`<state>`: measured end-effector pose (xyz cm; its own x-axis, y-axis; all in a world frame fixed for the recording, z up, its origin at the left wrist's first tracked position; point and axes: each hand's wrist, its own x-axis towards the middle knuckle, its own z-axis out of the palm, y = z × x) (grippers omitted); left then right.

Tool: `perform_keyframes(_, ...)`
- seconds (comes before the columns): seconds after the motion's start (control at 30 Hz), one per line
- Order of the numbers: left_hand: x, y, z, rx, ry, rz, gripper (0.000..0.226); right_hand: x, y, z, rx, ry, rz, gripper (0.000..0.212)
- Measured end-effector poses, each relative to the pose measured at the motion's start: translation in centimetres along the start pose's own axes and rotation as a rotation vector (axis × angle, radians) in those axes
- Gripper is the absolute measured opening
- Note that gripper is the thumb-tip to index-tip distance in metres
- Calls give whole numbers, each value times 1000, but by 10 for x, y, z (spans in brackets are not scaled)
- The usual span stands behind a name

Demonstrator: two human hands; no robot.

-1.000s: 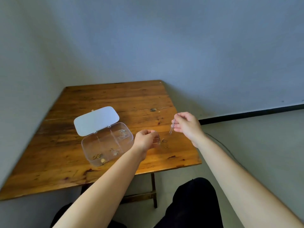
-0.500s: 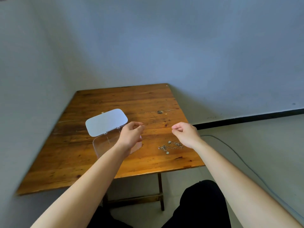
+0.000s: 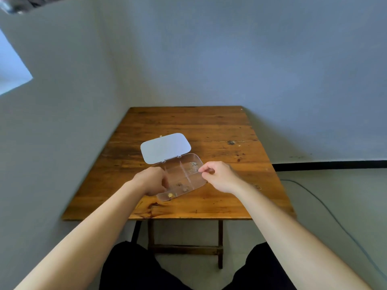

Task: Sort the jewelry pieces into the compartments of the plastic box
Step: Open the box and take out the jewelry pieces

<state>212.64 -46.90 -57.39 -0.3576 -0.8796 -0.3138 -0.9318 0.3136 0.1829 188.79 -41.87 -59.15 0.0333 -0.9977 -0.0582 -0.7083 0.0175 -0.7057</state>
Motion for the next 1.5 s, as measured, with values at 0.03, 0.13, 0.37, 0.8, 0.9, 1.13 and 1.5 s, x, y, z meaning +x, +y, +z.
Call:
perform_keyframes(0.03, 2, 0, 0, 30, 10, -17, 9, 2, -4, 3, -18, -24, -19, 22)
perform_keyframes(0.13, 8, 2, -1, 126, 24, -56, 17, 9, -12, 13, -83, -53, -59, 24)
perform_keyframes(0.37, 11, 11, 11, 301, 110, -102, 25, 28, -31, 25, -220, -142, -124, 27)
perform_keyframes(0.8, 6, 11, 20, 283, 175, -156, 16, 63, -70, 49, -707, -281, -88, 17)
perform_keyframes(0.9, 5, 10, 22, 255, 186, -189, 19, 64, -67, 57, -734, -246, -74, 10)
perform_keyframes(1.13, 2, 7, 21, 172, 214, -214, 17, 60, -57, 53, -544, -286, -22, 22)
perform_keyframes(1.5, -13, -13, 12, -195, 343, -61, 9, 44, -41, 21, 121, -70, 7, 12)
